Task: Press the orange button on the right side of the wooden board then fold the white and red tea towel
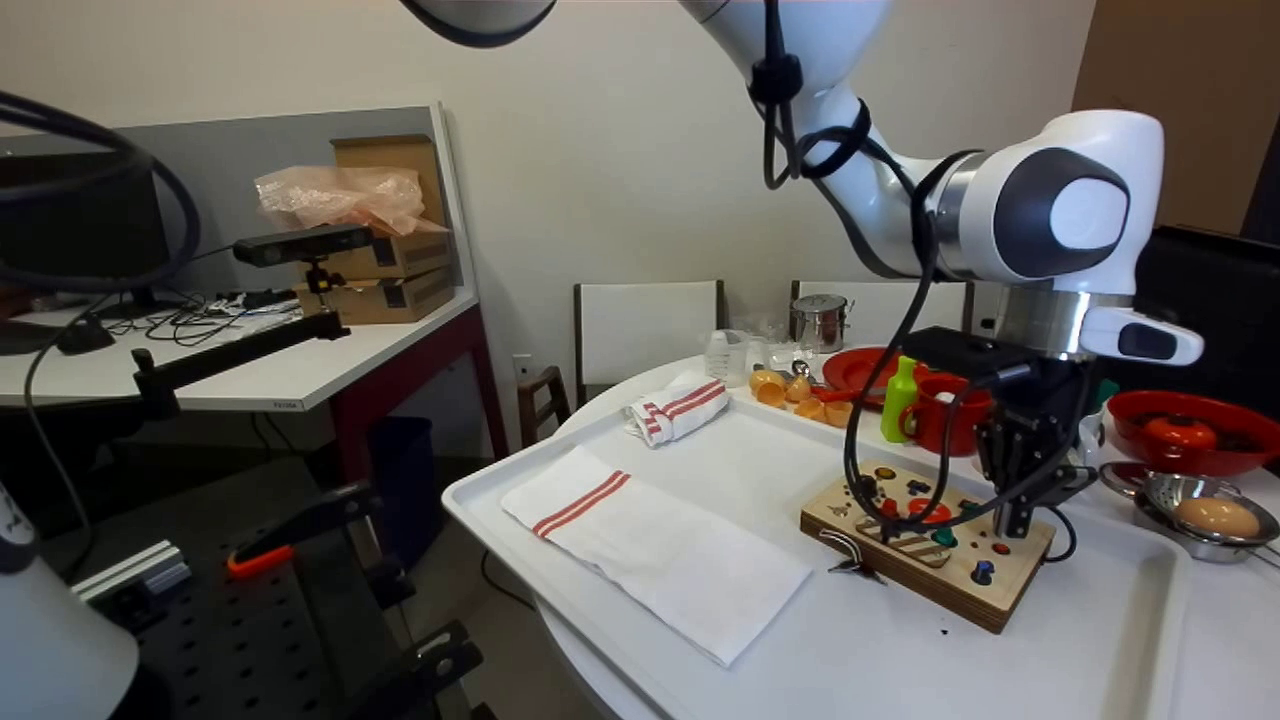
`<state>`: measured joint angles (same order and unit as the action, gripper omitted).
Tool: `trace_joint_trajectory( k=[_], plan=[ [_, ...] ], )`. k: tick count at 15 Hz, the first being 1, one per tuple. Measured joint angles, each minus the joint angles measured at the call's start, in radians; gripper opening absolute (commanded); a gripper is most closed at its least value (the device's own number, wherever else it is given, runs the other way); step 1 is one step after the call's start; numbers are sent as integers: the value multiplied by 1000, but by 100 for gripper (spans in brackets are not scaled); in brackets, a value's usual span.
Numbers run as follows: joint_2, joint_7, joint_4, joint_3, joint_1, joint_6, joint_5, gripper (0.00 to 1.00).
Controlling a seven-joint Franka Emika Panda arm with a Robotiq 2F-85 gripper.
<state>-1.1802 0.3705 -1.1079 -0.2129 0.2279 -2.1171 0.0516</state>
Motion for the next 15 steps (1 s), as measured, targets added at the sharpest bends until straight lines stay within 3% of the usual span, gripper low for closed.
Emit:
trace_joint_trajectory(
  k=[15],
  plan=[
    [-59,7,93,0,3,65,0,0]
  ],
)
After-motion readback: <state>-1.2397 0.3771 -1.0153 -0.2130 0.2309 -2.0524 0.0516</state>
